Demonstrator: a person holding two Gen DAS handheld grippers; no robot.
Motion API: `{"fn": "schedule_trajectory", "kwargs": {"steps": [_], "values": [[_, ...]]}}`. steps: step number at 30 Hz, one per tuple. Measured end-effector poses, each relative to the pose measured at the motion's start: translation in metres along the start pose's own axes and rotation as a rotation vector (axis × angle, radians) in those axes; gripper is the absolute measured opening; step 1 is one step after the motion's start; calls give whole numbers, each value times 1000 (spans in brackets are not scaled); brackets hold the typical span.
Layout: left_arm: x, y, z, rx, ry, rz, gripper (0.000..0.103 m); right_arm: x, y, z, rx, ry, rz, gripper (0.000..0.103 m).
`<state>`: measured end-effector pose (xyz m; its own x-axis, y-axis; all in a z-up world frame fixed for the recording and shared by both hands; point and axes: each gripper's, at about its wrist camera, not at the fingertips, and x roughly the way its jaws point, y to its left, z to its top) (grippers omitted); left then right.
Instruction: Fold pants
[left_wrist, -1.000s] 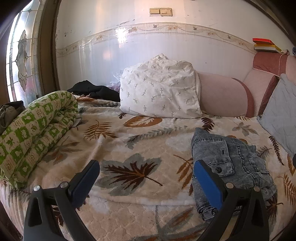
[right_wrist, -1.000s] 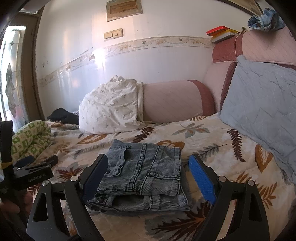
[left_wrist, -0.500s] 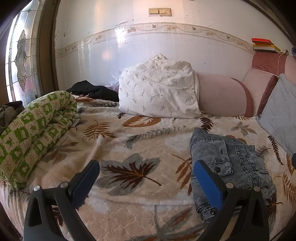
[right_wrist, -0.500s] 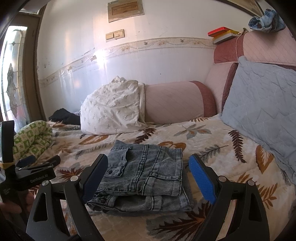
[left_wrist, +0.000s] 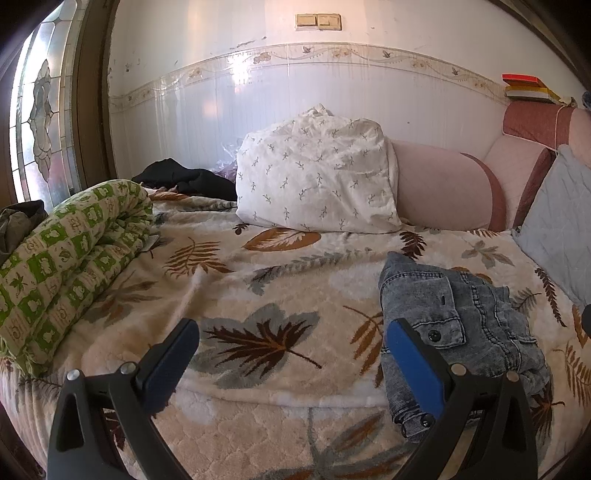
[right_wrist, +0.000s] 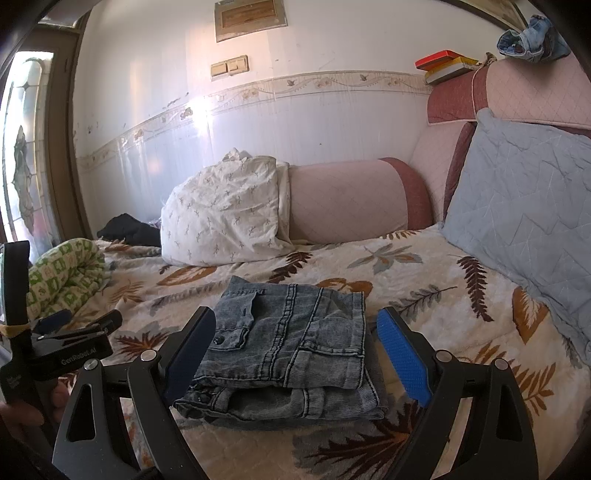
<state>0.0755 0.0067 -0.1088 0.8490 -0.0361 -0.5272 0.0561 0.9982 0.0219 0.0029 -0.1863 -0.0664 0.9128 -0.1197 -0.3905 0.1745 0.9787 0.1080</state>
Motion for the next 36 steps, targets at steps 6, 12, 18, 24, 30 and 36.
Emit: {"fn": "schedule_trajectory", "kwargs": {"steps": [6, 12, 18, 24, 30, 36], "values": [[1, 0, 0, 4, 1, -1, 103, 0, 0, 0, -5, -3, -2, 90], [0, -1, 1, 5, -2, 2, 103, 1, 1, 0, -6, 0, -1, 90], [0, -1, 1, 5, -4, 4, 103, 2, 1, -1, -8, 2, 1, 90], [0, -1, 1, 5, -1, 2, 103, 1, 1, 0, -11, -2, 4, 90], [0, -1, 1, 6, 0, 0, 103, 0, 3, -1, -25, -5, 3, 90], [0, -2, 1, 7, 3, -1, 103, 1, 6, -2, -44, -7, 2, 90]]}}
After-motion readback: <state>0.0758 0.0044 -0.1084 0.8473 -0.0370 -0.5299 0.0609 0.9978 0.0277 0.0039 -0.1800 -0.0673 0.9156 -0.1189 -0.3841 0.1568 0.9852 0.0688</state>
